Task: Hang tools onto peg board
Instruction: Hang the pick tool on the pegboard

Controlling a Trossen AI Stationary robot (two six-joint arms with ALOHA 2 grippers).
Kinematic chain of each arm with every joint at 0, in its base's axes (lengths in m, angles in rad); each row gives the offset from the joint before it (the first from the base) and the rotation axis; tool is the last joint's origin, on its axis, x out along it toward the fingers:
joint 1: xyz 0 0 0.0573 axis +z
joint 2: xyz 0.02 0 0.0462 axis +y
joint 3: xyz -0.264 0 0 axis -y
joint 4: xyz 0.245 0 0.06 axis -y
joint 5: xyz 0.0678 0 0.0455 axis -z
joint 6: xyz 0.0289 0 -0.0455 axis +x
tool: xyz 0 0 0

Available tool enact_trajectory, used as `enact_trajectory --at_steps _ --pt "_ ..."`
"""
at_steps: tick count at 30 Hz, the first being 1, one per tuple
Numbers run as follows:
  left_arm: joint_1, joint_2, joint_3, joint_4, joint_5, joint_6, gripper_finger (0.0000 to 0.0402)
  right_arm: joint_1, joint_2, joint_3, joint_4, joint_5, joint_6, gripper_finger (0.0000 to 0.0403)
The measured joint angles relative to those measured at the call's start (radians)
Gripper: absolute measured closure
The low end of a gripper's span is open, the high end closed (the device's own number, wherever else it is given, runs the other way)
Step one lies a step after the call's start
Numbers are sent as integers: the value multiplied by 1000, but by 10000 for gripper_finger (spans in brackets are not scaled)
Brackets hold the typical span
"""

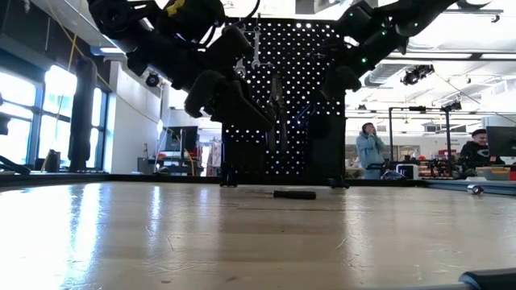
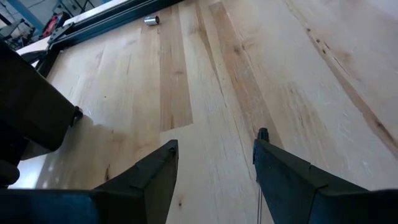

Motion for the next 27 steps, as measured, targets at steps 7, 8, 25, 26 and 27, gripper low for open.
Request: enact_trajectory --at_steps 7,8,25,26,27 --pt "0 0 0 0 0 8 202 19 0 -4 -111 47 11 280" --pt "0 0 0 0 0 8 202 24 0 -4 -117 59 12 280" --pt "5 0 0 0 0 3 202 129 -66 57 -115 138 18 280" --pt "6 0 0 1 0 3 202 129 -66 58 -100 151 14 280" --pt "6 0 0 6 0 5 202 127 -65 58 -93 162 12 280"
